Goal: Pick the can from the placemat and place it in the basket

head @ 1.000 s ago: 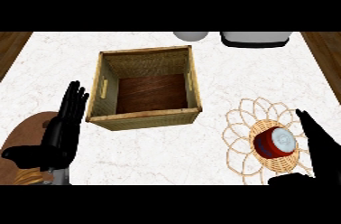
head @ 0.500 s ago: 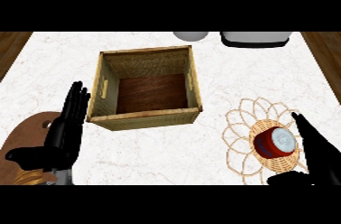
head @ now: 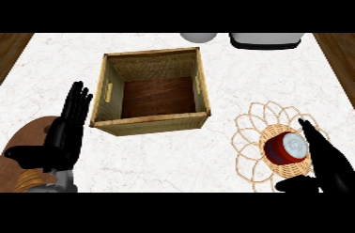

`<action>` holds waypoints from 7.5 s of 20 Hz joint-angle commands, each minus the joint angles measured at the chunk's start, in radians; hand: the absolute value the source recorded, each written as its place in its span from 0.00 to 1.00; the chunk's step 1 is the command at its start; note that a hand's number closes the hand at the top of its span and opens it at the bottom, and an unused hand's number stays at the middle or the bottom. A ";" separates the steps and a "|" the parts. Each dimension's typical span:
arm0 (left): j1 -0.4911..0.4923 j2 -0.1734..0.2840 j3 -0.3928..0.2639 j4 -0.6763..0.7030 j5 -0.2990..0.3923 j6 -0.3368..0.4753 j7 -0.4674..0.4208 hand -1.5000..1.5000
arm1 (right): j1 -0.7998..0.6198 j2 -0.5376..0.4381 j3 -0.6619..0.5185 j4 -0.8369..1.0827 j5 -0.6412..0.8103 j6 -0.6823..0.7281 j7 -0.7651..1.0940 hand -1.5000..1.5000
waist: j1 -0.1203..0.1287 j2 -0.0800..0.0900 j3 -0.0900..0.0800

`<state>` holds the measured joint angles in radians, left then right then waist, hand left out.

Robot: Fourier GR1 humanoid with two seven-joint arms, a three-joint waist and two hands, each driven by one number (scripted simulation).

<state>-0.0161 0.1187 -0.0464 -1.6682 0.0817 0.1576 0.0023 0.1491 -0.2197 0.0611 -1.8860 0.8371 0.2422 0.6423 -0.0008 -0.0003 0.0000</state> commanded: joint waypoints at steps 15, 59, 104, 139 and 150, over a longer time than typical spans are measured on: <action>-0.036 -0.020 0.051 0.008 -0.013 -0.050 0.035 0.50 | -0.126 0.054 -0.082 0.244 0.034 -0.085 -0.120 0.00 | 0.002 0.001 0.000; -0.077 -0.076 -0.035 0.045 -0.079 -0.059 0.030 0.50 | -0.737 0.220 0.998 0.090 0.185 -0.595 0.539 1.00 | 0.115 -0.011 -0.004; 0.021 -0.086 -0.006 0.000 -0.070 -0.039 0.009 0.50 | -1.149 0.219 0.773 0.477 -0.029 -0.499 0.730 1.00 | 0.017 -0.002 -0.001; -0.006 -0.059 0.052 -0.029 -0.055 -0.042 0.041 0.50 | -0.972 0.219 0.613 0.438 0.287 -0.747 0.585 0.00 | -0.006 -0.005 0.000; -0.019 -0.070 0.058 0.000 -0.068 -0.024 0.024 0.50 | -0.775 0.181 0.427 -0.015 0.380 -0.576 0.588 0.00 | -0.027 -0.007 0.000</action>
<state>0.0123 0.0483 -0.0044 -1.6967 0.0167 0.1193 0.0151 -0.6652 -0.0309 0.5516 -1.7312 1.2194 -0.4253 1.1252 -0.0203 -0.0077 0.0002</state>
